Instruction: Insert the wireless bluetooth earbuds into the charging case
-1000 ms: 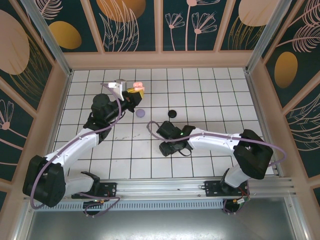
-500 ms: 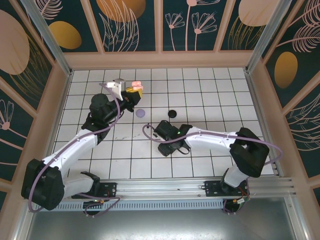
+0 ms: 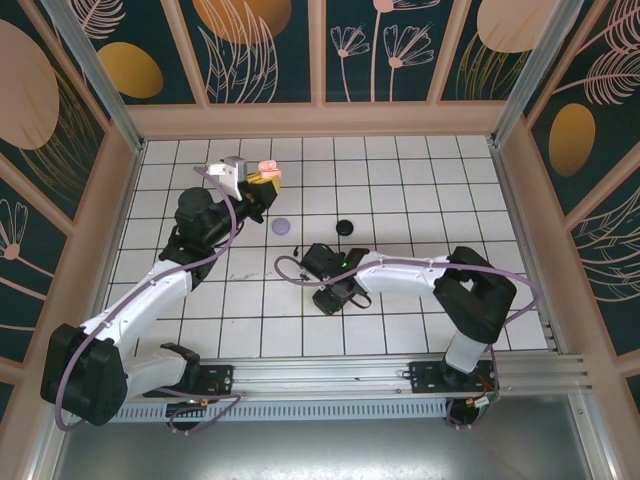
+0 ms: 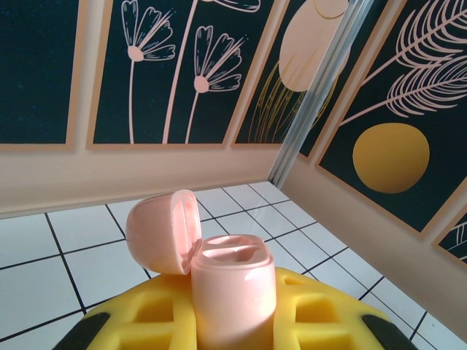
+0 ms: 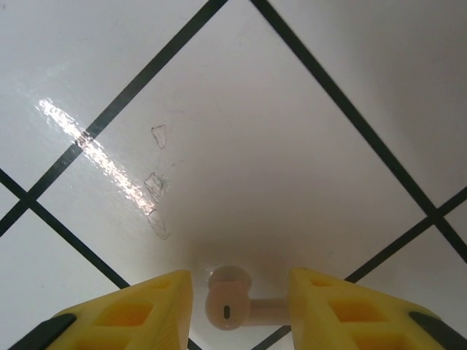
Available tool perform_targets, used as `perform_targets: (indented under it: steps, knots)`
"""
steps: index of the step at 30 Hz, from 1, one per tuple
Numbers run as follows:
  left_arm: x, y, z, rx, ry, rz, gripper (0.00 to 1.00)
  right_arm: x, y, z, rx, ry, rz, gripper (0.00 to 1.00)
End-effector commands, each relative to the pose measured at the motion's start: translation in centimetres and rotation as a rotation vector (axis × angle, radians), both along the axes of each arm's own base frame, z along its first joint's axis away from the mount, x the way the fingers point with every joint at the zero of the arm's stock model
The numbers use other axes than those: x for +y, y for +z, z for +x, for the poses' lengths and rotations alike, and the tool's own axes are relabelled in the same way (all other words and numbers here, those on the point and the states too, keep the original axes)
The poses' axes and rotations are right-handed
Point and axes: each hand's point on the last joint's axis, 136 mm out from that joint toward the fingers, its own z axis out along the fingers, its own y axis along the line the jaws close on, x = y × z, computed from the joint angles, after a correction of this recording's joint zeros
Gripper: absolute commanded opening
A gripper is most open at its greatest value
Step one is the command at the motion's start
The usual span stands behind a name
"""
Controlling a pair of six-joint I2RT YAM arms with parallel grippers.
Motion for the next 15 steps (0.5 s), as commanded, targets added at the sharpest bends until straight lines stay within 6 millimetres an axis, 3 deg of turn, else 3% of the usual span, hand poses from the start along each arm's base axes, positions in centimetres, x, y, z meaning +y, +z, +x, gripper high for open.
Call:
perform_targets:
  steps: [1, 15]
  knots:
    - [0.5, 2.0, 0.0, -0.058, 0.015, -0.007, 0.0, 0.2, -0.4, -0.6, 0.021, 0.032, -0.024, 0.38]
    - [0.5, 1.9, 0.2, -0.058, 0.014, -0.011, 0.0, -1.1, -1.5, -1.4, 0.044, 0.016, -0.062, 0.33]
